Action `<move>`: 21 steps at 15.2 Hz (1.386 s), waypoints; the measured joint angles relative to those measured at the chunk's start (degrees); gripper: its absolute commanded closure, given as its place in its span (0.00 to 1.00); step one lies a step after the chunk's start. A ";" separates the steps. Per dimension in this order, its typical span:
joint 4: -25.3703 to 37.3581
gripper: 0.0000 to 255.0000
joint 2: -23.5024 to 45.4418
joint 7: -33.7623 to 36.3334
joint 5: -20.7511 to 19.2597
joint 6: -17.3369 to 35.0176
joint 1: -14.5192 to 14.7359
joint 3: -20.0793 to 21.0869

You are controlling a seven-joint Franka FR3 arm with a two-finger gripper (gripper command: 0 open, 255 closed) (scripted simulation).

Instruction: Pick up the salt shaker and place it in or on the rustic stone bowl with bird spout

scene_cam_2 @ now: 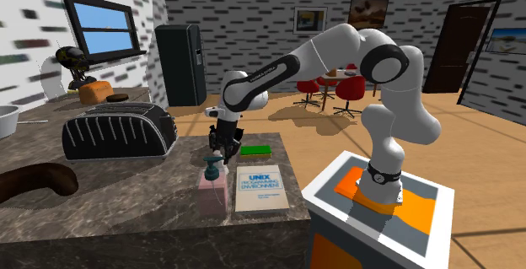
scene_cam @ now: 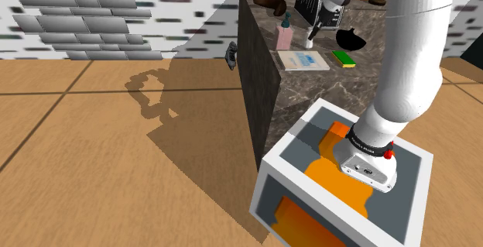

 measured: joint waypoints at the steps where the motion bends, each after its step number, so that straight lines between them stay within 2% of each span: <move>1: 0.16 1.00 -0.53 0.52 -0.64 -0.47 0.33 -0.42; 21: 6.79 1.00 -7.36 8.49 -9.94 -10.50 3.67 -5.68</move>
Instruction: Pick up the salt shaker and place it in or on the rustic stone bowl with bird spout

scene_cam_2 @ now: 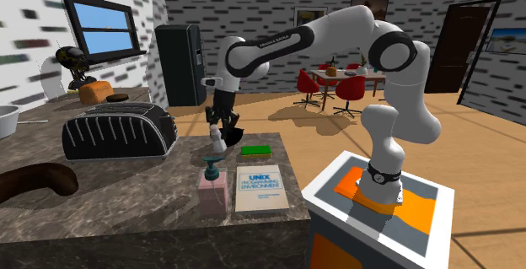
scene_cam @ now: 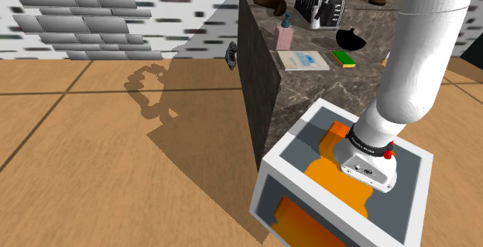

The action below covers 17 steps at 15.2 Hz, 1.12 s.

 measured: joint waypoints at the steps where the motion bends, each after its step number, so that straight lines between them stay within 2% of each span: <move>1: 0.33 1.00 -0.29 0.36 -0.38 -0.45 0.16 -0.18; 9: 4.57 1.00 -1.90 2.95 -2.83 -5.22 0.54 -1.30; 13: 7.03 1.00 -0.40 -0.66 -1.39 -7.95 -3.69 -1.57; 17: 10.47 1.00 2.30 -5.85 1.07 -11.25 -10.08 -1.52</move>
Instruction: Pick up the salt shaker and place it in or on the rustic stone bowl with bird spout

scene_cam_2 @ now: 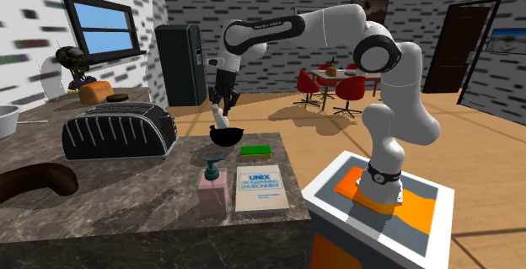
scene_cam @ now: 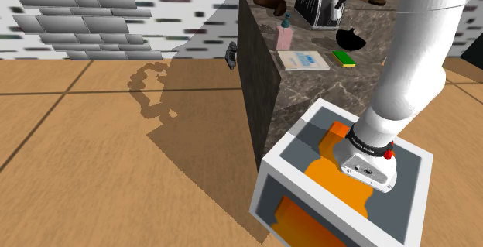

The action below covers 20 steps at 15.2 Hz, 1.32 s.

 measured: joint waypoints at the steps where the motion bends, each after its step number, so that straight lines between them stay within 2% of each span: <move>1: 1.23 1.00 0.97 -1.27 0.77 -0.97 -1.86 0.16; 7: 8.73 1.00 5.98 -8.00 4.44 -6.93 -12.80 1.04; 12: 19.17 1.00 12.26 -11.75 8.18 -13.04 -23.80 3.05; 13: 20.20 1.00 13.10 -12.10 8.67 -13.39 -24.93 3.37; 15: 19.50 1.00 13.49 -12.99 8.98 -12.71 -25.31 3.51; 20: 15.92 1.00 13.77 -14.63 9.43 -9.63 -24.39 3.65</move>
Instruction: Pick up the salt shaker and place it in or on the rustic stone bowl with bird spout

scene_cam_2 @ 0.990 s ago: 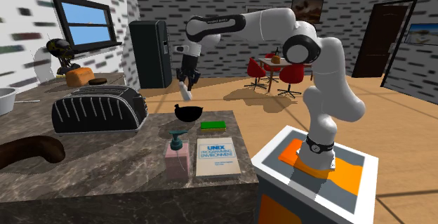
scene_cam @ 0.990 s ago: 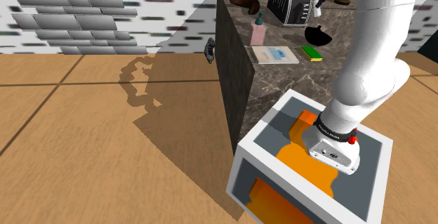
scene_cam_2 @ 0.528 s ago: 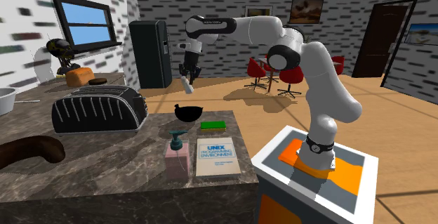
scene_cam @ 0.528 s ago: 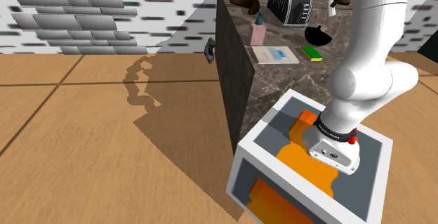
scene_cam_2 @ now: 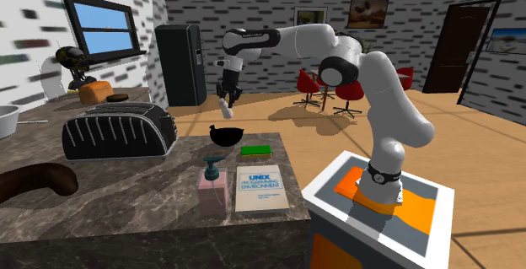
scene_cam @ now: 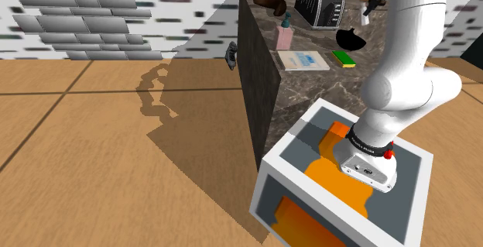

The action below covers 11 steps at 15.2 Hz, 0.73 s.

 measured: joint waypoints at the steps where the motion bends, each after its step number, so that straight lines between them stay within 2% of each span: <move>1: -0.64 1.00 0.23 -0.23 0.20 0.75 0.21 0.12; 11: -5.46 1.00 1.09 -2.58 1.36 5.35 1.29 0.70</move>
